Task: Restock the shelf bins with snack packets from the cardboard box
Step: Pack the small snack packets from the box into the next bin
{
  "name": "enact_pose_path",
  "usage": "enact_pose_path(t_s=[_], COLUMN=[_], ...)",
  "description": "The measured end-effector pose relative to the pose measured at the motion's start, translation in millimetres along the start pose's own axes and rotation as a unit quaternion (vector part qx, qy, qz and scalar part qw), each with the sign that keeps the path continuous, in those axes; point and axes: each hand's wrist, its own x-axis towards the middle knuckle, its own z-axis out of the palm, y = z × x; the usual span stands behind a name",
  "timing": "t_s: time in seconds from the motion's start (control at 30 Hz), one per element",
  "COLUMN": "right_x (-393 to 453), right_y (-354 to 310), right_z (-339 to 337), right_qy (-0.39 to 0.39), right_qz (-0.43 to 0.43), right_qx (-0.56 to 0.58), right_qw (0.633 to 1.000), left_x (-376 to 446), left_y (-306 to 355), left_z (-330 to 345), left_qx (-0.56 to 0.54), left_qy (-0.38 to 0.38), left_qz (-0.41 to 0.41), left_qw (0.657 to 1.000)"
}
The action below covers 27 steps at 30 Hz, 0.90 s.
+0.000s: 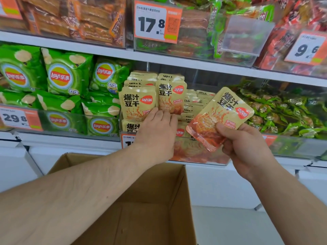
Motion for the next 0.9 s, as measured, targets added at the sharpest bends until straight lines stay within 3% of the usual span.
enact_pose_path(t_s=[0.13, 0.4, 0.63, 0.9], right_x=[-0.4, 11.5, 41.0, 76.4], right_y=[1.3, -26.1, -63.4, -48.2], right_z=[-3.8, -7.3, 19.3, 57.8], right_qy=[-0.005, 0.006, -0.078, -0.136], right_qz=[-0.012, -0.131, -0.25, -0.251], right_qx=[-0.021, -0.084, -0.259, -0.417], right_qw=[1.0, 0.988, 0.93, 0.863], left_x=[-5.2, -13.9, -11.5, -10.8], left_y=[2.4, 8.2, 9.4, 8.5], left_z=[2.4, 19.3, 26.5, 26.6], left_qx=[0.015, -0.011, -0.05, -0.063], left_qy=[0.016, 0.065, 0.094, 0.092], left_qz=[-0.015, -0.065, -0.065, -0.06], left_qw=[1.0, 0.996, 0.992, 0.992])
